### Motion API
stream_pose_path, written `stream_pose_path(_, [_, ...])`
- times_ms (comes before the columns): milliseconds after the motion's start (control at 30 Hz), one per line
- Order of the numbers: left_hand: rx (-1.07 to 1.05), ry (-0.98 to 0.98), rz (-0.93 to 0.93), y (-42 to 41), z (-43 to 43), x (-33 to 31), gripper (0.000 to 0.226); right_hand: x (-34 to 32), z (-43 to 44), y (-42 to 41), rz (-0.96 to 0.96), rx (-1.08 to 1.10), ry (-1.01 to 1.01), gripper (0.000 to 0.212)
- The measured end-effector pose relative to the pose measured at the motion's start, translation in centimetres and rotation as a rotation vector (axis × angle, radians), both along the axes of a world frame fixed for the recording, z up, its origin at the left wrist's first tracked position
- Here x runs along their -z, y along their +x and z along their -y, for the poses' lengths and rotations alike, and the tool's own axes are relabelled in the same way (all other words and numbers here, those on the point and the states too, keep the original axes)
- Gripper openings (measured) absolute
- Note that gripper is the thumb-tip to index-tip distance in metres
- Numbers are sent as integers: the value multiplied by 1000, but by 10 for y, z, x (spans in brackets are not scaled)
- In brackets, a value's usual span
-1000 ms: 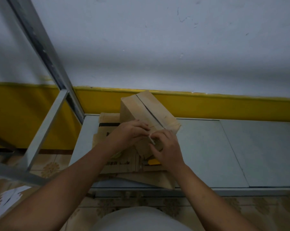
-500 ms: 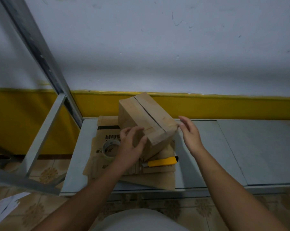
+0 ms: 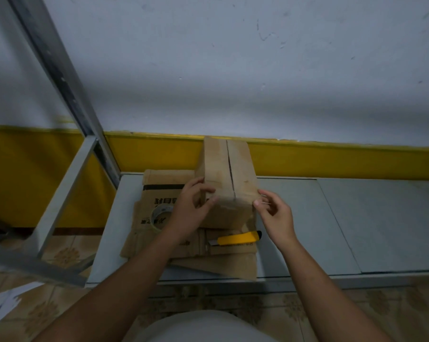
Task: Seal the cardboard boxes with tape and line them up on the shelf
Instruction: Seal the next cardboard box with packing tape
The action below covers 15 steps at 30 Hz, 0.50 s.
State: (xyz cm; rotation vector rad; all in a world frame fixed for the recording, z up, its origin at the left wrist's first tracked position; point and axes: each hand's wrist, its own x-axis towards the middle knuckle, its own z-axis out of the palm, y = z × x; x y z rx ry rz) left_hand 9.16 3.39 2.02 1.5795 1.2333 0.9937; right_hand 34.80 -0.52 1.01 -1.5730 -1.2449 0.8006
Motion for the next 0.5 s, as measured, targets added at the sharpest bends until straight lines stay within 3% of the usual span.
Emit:
stream_pose_path(300, [142, 5, -20, -36, -14, 10, 35, 5, 2, -8, 23, 35, 31, 43])
stream_pose_path(433, [59, -30, 17, -32, -15, 6, 46, 8, 3, -17, 10, 138, 32, 38])
stream_pose_path(500, [-44, -54, 29, -29, -14, 2, 37, 10, 3, -22, 25, 204, 34, 28])
